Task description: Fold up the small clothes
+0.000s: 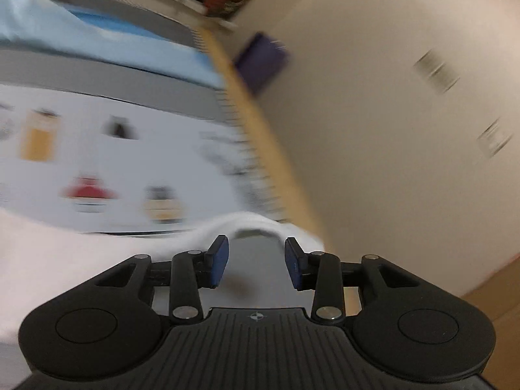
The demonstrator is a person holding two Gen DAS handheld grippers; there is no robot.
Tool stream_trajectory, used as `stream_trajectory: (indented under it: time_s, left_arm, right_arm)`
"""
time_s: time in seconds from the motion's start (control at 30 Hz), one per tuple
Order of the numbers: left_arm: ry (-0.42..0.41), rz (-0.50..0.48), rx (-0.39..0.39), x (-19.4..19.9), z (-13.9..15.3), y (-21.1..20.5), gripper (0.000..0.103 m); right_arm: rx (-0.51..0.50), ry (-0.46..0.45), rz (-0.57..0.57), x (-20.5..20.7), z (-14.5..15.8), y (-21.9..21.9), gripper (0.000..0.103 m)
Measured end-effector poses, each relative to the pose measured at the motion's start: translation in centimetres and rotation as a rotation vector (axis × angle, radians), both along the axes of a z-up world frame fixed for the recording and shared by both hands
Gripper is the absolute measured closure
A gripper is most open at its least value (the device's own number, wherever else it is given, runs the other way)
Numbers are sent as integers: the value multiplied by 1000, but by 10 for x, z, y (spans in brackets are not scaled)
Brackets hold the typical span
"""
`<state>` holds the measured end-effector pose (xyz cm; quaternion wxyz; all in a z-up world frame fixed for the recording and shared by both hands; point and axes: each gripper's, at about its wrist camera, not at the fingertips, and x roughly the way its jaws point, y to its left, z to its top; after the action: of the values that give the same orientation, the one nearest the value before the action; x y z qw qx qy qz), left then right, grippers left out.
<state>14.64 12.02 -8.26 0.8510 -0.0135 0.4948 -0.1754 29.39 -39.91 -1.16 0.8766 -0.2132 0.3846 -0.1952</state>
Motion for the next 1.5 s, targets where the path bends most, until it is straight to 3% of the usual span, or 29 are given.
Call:
stream_trajectory:
  time_s: [0.1,0.2,0.33,0.4,0.43,0.5,0.6,0.63,0.67,0.7,0.8,0.9,0.93,0.97,1.0,1.03,1.2,1.23,1.27,1.3,1.37,1.5]
  left_arm:
    - [-21,10,18,10,5,-3,91]
    - [-60,15,28,26,11,-13,91]
    - [-98,13,21,48,16,-33,90]
    - [-107,1,16,58,16,-44,88]
    - [-107,-9,15,63,15,-49,85]
    - [-110,-31,27,70,12,-58,79]
    - [-105,-80,47,77,7,-66,60]
    - [-100,-106,58,78,3,-69,52]
    - [-104,-138,76,79,0,-73,48]
    - [-115,-165,98,79,-2,-77,46]
    - [-162,-209,144,82,-8,-84,36]
    - [-230,-186,159,87,-4,-80,37]
    - [-248,-169,141,90,-1,-76,45]
    - [-251,-162,117,91,0,-71,73]
    - [-247,-160,109,94,1,-67,90]
    - [-255,-154,123,97,3,-64,96]
    - [-299,-51,126,104,24,-29,96]
    - [-305,-14,126,106,28,-17,96]
    - [-307,22,123,109,31,-4,96]
    - [-306,67,126,111,33,12,96]
    - [-292,154,147,117,35,44,96]
    - [-256,376,196,122,30,127,96]
  right_arm:
    - [339,-23,74,-26,-22,29,64]
    - [688,21,183,-41,-44,70,62]
    - [1012,230,370,-42,-65,139,62]
    - [1072,294,457,-47,-69,175,58]
    - [1075,322,464,-46,-73,188,51]
    - [1078,386,431,-38,-87,201,45]
    - [1134,475,309,-26,-109,212,47]
    - [1163,480,278,-25,-115,215,53]
    - [1189,466,256,-26,-116,222,81]
    - [1234,454,243,-25,-113,221,98]
    - [1363,393,255,-14,-98,224,99]
    - [1491,355,351,-12,-73,224,99]
    - [1507,348,379,-11,-68,228,99]
    - [1539,349,403,-11,-63,230,99]
    - [1576,358,429,-9,-61,233,99]
    - [1602,363,460,-9,-57,236,99]
    - [1571,284,539,1,-39,249,92]
    - [1548,252,531,3,-35,249,88]
    - [1523,221,522,5,-33,251,73]
    - [1492,189,520,8,-32,251,61]
    - [1388,146,528,9,-30,255,59]
    - [1161,179,514,15,-41,276,59]
